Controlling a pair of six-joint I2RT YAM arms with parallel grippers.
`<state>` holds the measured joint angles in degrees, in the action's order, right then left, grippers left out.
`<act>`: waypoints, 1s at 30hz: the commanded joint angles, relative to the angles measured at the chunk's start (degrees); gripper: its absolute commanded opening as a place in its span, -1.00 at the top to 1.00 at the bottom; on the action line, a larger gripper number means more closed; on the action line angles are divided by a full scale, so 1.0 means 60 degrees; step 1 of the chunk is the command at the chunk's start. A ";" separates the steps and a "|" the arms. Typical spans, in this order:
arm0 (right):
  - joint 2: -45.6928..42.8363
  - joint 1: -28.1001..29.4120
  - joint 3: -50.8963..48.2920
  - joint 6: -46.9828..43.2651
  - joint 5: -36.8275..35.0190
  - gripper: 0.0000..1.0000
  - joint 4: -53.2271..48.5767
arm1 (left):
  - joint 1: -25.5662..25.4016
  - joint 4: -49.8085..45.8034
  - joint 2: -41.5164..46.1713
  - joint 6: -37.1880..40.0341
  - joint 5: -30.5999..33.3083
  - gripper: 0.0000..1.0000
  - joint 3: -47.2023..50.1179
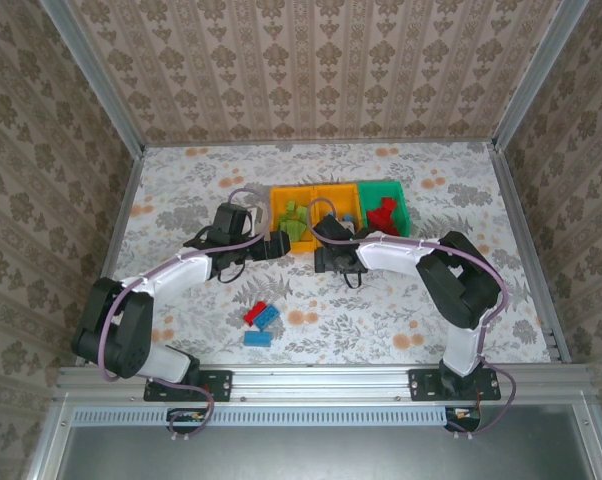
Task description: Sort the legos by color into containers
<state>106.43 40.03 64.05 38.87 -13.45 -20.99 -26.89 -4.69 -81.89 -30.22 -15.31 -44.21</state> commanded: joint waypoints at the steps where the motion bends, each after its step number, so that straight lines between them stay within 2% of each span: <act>1: 0.0137 0.0022 0.0267 -0.0227 -0.0386 -0.71 -0.0008 | 0.0066 -0.0229 -0.0026 0.0158 0.0090 -1.00 0.0089; 6: 0.0225 0.0023 0.0366 -0.0273 -0.0465 -0.68 -0.0025 | 0.0066 -0.0257 -0.0026 0.0158 0.0105 -1.00 0.0097; 10: 0.0367 0.0015 0.0450 -0.0333 -0.0539 -0.53 -0.0016 | 0.0059 -0.0259 -0.0017 0.0158 0.0186 -1.00 0.0127; 16: 0.0263 0.0030 0.0270 -0.0354 -0.0591 0.02 0.0068 | 0.0060 -0.0211 -0.0126 0.0134 0.0100 -1.00 0.0080; 19: 0.0021 0.0052 0.0058 -0.0363 -0.0571 0.18 0.0193 | 0.0059 -0.0215 -0.0092 0.0158 0.0120 -1.00 0.0093; 30: -0.1300 0.0169 -0.0241 -0.0815 -0.0568 0.23 0.0558 | 0.0066 -0.0169 -0.0092 0.0115 0.0127 -1.00 0.0164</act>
<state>102.17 40.77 62.87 35.70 -15.92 -19.40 -26.89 -4.69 -81.91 -30.22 -14.94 -43.90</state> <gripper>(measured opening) 0.620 0.993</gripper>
